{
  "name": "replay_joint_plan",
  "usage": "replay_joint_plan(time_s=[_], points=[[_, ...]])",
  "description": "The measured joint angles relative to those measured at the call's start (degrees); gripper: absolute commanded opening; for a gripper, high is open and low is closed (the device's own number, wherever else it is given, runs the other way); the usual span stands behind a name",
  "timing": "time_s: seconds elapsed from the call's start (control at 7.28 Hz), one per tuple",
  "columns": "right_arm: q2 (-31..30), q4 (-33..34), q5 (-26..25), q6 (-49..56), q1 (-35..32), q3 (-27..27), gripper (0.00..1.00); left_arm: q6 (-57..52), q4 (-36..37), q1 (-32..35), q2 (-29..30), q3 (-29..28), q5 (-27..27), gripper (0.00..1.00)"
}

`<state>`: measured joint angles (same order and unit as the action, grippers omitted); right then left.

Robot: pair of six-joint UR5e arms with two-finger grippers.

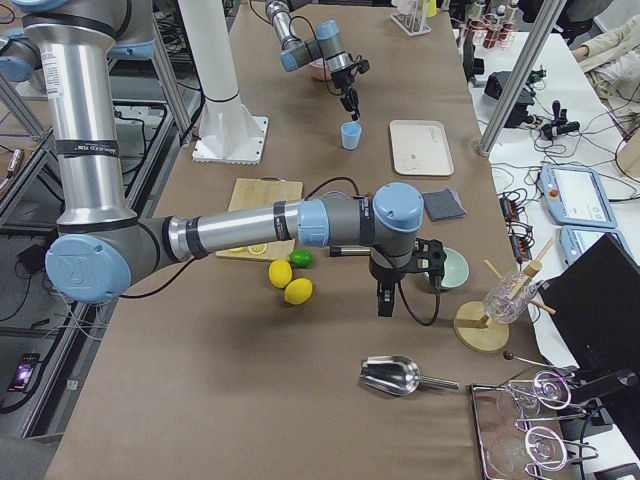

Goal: Mash ice and strawberries in cup
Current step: 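Carry the ice cube with the left gripper over the light-blue cup, then open the left gripper to drop the ice cube into the cup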

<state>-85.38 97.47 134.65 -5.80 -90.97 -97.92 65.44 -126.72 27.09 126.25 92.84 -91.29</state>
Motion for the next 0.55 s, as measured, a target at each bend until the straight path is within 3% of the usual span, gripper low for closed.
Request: replay_joint_plan(time_s=[0.27, 0.41, 0.55], points=[[-0.1, 0.0, 0.0, 0.0, 0.0, -0.12, 1.0, 0.16, -0.67, -0.93, 0.26, -0.75, 0.19, 0.0], [-0.12, 0.0, 0.0, 0.0, 0.0, -0.15, 1.0, 0.48, -0.67, -1.42, 0.29, -0.85, 0.22, 0.87], [-0.14, 0.0, 0.0, 0.0, 0.0, -0.16, 1.0, 0.77, -0.61, -1.64, 0.3, -0.87, 0.27, 0.97]])
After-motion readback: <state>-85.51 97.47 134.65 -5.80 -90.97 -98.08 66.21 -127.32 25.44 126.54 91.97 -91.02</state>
